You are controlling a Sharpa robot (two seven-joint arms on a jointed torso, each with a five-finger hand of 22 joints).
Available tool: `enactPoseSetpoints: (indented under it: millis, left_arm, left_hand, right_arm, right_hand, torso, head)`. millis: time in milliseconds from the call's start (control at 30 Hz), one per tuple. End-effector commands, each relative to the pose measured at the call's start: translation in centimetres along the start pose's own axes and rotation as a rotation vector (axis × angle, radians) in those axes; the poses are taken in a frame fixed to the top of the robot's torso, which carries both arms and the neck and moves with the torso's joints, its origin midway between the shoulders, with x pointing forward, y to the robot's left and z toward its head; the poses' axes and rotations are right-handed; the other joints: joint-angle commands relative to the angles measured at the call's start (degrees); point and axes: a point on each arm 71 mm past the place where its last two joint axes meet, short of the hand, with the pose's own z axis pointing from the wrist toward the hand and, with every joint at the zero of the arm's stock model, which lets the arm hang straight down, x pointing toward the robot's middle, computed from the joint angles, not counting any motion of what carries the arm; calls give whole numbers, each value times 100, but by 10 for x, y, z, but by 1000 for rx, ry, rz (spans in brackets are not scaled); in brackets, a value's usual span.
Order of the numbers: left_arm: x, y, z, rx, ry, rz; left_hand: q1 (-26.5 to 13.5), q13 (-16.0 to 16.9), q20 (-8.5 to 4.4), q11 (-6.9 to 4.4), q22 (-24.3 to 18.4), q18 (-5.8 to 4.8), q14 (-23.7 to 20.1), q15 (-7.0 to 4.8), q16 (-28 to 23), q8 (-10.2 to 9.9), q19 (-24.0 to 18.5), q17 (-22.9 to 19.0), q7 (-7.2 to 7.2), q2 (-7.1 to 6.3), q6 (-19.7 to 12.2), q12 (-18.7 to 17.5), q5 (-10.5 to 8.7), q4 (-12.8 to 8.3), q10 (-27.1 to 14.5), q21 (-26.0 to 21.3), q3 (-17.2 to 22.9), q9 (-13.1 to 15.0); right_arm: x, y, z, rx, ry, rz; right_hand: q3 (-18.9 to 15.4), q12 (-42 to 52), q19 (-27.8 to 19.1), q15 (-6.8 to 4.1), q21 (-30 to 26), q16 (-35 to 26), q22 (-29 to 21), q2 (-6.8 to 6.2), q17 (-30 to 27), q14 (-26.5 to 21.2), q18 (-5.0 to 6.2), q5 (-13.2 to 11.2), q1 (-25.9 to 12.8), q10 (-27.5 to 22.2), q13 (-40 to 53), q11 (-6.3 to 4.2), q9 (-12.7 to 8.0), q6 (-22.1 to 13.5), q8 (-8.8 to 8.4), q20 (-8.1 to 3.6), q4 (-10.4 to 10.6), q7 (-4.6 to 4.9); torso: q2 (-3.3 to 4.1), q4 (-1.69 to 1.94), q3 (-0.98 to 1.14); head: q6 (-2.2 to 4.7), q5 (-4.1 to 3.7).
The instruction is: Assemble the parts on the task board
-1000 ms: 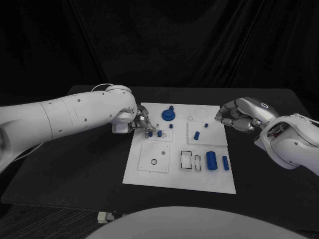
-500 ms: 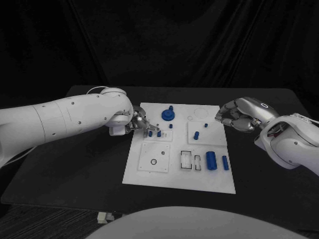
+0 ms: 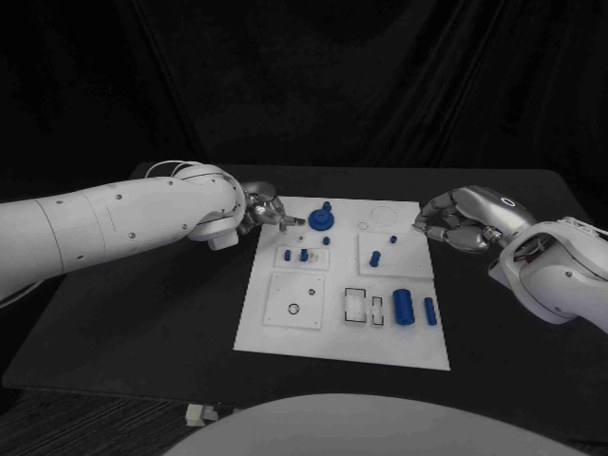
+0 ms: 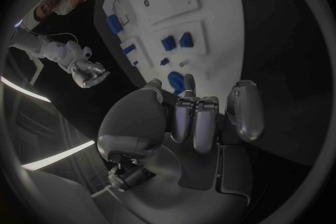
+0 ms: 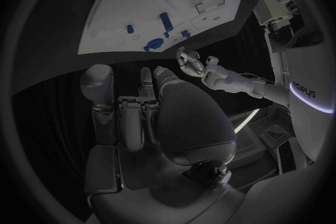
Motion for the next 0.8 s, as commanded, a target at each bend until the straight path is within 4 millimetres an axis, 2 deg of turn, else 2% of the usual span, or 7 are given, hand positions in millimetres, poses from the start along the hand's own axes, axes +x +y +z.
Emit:
enactPoseSetpoints:
  millis: [33, 100, 167, 233, 333, 433, 800]
  left_arm:
    - [-24, -26, -11, 363, -316, 37]
    - [-29, -34, -17, 489, -396, 99]
    - [-31, -42, -22, 605, -452, 179]
    - [-29, -51, -28, 730, -502, 319]
    - [-21, -60, -30, 806, -522, 497]
    - [-9, -68, -26, 822, -501, 661]
    - [13, -81, 0, 758, -405, 791]
  left_hand:
    - [427, 1022, 99, 113, 1004, 19, 605, 103, 15, -18, -54, 1510, 147, -39, -569, -245, 214, -2, 43, -47, -74, -35]
    - [811, 674, 134, 151, 1018, 14, 605, 142, 15, 89, -65, 1510, 180, -77, -704, -683, 374, -14, -476, 2, -83, -98]
    - [1474, -846, 161, 140, 1048, -9, 605, 148, 15, 39, -44, 1510, 138, -133, -911, -2814, 384, -150, -3027, 106, 95, -243]
    - [2163, -1773, 207, 283, 1080, -37, 605, 231, 15, -6, 7, 1510, 101, -292, -888, -4218, -220, -162, -4307, 240, 326, -543]
    - [2614, -3552, 70, 109, 1054, -2, 465, 12, -172, -1052, 10, 1293, -96, -791, -741, -6044, -690, 19, -4724, 205, 880, -2048]
    - [2770, -4891, -87, -107, 865, 105, 311, -143, -505, -1883, -172, 910, -777, -1209, -370, -6929, -651, -20, -4759, -366, 1446, -3233]
    - [2998, -6176, -185, -163, 876, 78, 378, -233, -495, -2275, 53, 887, -383, -1315, 741, -7150, -625, -180, -3925, -380, 1774, -4308]
  right_arm:
    - [-3, -1, -3, -2, -31, 3]
    - [-5, -2, -6, -6, -46, 4]
    - [-7, -2, -7, -9, -57, 5]
    - [-8, -2, -9, -13, -65, 7]
    - [-8, -1, -10, -19, -67, 8]
    - [-8, -1, -11, -24, -69, 9]
    - [-8, 1, -11, -33, -69, 11]
  right_hand:
    - [-7, 12, -18, 37, -15, -14, 557, -5, 1268, 546, 108, 33, 32, 600, 1496, 26, -6, 23, -25, 12, -13, 13]
    - [-12, 12, -16, 37, -13, -11, 558, -8, 1272, 547, 107, 35, 16, 600, 1496, 27, -6, 27, -23, 12, -2, 14]
    - [-15, 12, -15, 37, -12, -11, 559, -10, 1272, 547, 107, 36, 7, 600, 1496, 27, -5, 28, -22, 12, 5, 14]
    - [-39, 12, -7, 39, 2, -4, 564, -30, 1282, 550, 104, 24, -50, 600, 1496, 28, -4, 39, -18, 12, 45, 14]
    - [-54, 12, -3, 39, -1, -3, 566, -42, 1283, 551, 104, 1, -92, 600, 1496, 28, -4, 46, -17, 13, 78, 11]
    - [-61, 12, 0, 38, 2, -3, 568, -47, 1284, 551, 103, -14, -111, 600, 1496, 28, -5, 46, -18, 13, 95, 12]
    - [-66, 12, 13, 39, 54, 29, 580, -49, 1332, 562, 94, -23, -127, 600, 1496, 29, -6, 46, -19, 13, 109, 12]
  torso:
    - [6, -2, 1]
    - [8, 0, 0]
    - [10, 0, -1]
    - [10, -1, -1]
    - [7, 0, -1]
    - [5, 0, 1]
    - [17, -6, -9]
  head:
    - [-1, 20]
    - [-1, 8]
    - [-1, -1]
    - [-1, -6]
    - [-1, -22]
    - [-1, -33]
    - [-1, -71]
